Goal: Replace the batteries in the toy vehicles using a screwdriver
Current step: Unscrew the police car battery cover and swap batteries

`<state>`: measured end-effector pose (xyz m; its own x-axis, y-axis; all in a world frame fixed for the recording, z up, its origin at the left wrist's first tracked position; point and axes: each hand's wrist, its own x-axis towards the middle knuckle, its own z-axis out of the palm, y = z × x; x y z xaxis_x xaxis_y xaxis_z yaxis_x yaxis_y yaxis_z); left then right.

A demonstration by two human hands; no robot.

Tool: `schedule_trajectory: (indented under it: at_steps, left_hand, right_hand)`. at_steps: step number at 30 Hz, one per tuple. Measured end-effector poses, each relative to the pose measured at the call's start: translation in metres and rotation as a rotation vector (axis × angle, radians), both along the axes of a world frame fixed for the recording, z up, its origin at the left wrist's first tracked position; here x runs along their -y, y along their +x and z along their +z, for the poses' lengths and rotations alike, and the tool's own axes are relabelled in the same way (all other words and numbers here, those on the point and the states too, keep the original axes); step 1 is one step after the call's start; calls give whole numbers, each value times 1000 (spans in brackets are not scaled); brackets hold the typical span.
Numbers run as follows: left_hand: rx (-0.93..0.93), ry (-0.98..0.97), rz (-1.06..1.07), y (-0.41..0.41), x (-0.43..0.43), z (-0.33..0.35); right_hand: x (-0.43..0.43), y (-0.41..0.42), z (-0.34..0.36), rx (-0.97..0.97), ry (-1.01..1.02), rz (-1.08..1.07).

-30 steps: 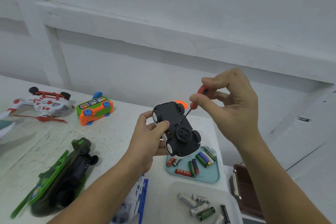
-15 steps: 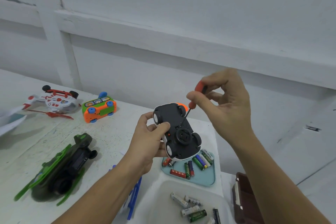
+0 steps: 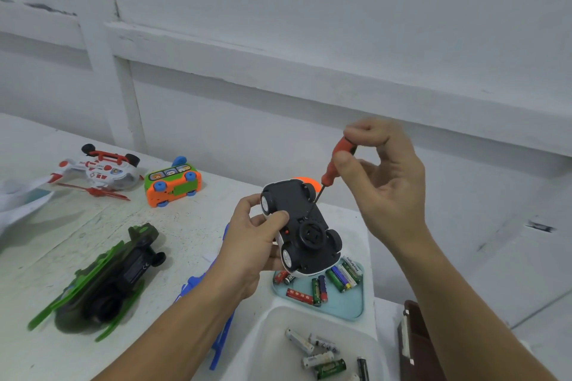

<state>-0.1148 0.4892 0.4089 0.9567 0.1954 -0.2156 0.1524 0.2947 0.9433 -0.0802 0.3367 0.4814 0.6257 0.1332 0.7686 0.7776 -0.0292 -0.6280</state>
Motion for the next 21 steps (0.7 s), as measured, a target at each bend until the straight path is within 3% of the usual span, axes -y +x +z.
schedule_trajectory:
  at_steps: [4,10,14,17,21]
  left_hand:
    - [0,7,12,2,1,0]
    - [-11,5,21,3,6,-4]
    - [-8,15,22,5,8,-4]
    - [-13,27,27,6,8,-4]
    - [1,14,33,8,8,-3]
  right_hand:
    - [2,-3,-1,-74,-12,56]
    - [2,1,-6,119,-148,-120]
    - [7,0,-6,-95,-222,33]
    - [10,4,-4,-177,-208,-23]
    - [16,19,-2,-356,64,-68]
